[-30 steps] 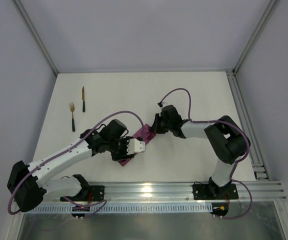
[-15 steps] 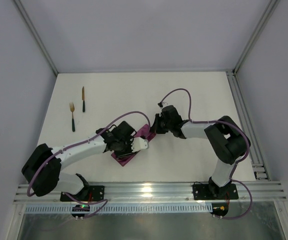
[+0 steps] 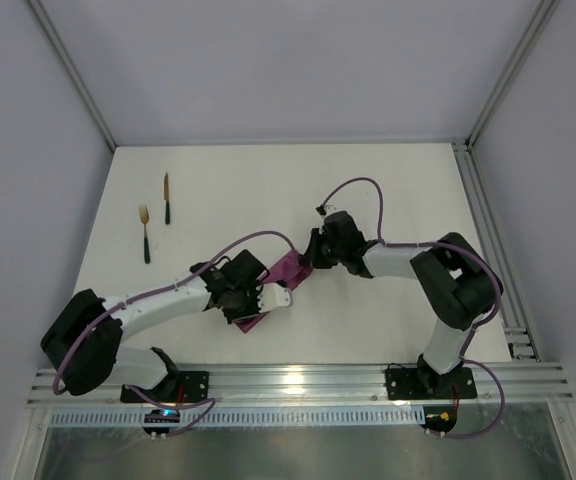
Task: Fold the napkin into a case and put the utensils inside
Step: Fold the 2/3-rectangle-folded napkin at the center of the board, then move the smaller rectangle folded napkin to the center of the board, then pick up the top corner of the smaller rectangle folded napkin from the center of the board, then stuff the top corner of the smaller-rectangle-folded napkin into the folded napkin.
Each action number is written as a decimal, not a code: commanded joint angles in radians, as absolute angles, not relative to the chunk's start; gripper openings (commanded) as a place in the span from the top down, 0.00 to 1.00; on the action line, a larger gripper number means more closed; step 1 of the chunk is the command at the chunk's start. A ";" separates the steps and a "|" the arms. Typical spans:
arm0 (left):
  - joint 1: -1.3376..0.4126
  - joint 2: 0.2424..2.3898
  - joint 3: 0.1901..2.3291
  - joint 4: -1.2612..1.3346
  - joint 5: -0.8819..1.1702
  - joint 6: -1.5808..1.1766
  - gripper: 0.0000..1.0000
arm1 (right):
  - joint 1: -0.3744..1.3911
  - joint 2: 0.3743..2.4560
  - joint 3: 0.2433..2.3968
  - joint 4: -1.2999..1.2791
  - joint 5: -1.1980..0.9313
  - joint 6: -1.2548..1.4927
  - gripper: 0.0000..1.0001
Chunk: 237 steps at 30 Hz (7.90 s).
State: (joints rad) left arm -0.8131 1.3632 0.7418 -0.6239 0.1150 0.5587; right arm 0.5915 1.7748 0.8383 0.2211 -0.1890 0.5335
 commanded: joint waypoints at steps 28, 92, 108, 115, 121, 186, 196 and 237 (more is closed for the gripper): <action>-0.914 1.344 0.606 -0.612 0.097 0.635 0.99 | 0.709 1.563 0.577 0.184 -0.049 0.649 0.96; -0.627 1.333 0.911 -0.591 0.494 0.752 0.43 | 0.882 1.677 0.555 0.546 0.109 1.020 0.96; -0.753 1.491 0.821 -0.258 0.327 0.658 0.38 | 0.902 1.585 0.538 0.494 0.176 1.063 0.95; -0.813 1.508 0.782 -0.178 0.227 0.661 0.43 | 0.902 1.582 0.518 0.500 0.183 1.080 0.95; -0.827 1.520 0.784 -0.156 0.192 0.672 0.53 | 0.902 1.574 0.508 0.497 0.186 1.089 0.95; -0.919 1.581 0.808 -0.160 0.046 0.604 0.76 | 0.862 1.356 0.466 0.342 0.115 0.980 0.68; -0.919 1.577 0.804 -0.123 0.015 0.591 1.00 | 0.841 1.393 0.456 0.416 0.103 1.003 0.64; -0.896 1.453 0.765 -0.032 -0.040 0.526 0.92 | 0.818 1.471 0.549 0.407 0.055 0.940 0.76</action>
State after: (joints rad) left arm -0.9009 1.4723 0.7620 -0.0841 -0.0338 0.5484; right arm 0.8204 1.4780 0.5083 0.3943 0.0643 0.9657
